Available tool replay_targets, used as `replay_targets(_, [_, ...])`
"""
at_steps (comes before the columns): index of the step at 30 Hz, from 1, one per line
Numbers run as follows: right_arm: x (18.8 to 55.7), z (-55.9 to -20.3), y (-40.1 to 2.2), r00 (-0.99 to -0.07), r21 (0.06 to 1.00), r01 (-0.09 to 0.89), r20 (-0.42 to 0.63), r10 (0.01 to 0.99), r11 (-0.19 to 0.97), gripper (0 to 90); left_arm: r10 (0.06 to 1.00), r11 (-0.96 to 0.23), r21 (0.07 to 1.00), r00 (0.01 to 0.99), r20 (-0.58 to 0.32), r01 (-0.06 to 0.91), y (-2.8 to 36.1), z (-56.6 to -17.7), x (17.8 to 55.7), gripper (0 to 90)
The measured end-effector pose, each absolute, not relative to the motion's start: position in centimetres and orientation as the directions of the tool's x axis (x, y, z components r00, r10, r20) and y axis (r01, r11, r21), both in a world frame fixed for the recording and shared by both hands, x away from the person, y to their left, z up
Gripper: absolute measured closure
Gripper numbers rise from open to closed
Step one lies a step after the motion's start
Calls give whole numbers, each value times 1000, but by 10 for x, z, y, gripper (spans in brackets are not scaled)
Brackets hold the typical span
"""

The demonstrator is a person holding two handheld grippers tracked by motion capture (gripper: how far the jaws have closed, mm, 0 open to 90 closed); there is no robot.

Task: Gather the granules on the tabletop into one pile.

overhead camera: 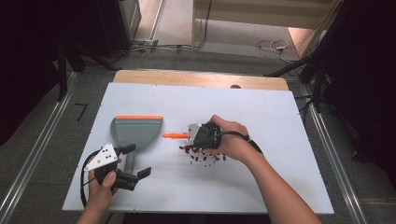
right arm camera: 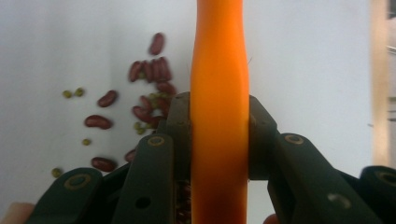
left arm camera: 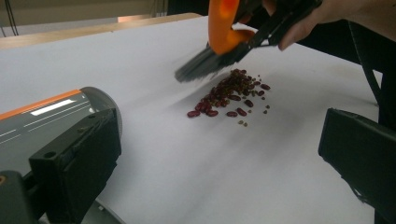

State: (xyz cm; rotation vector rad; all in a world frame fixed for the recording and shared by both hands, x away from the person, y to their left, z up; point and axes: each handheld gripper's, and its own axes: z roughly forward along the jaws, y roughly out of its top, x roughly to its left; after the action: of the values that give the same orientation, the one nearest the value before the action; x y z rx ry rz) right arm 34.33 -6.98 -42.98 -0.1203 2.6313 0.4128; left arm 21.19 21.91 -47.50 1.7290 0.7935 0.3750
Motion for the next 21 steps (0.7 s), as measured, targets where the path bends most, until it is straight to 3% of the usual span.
replay_targets(3, [345, -414, -70, -896, 327, -112, -441, 46, 938, 679, 678, -132, 940, 720, -146, 315, 219, -475, 212, 2])
replay_targets(8, [342, -395, -62, -936, 430, 99, -265, 230, 897, 679, 680, -126, 942, 719, -145, 310, 219, -474, 211, 2])
replay_targets(15, [337, -403, -37, -956, 398, 234, -70, 284, 887, 679, 681, -129, 942, 718, -144, 311, 221, -473, 211, 2])
replay_targets(21, [340, -412, -24, -915, 392, 399, 120, 384, 829, 680, 683, -119, 943, 715, -149, 310, 222, -474, 211, 2])
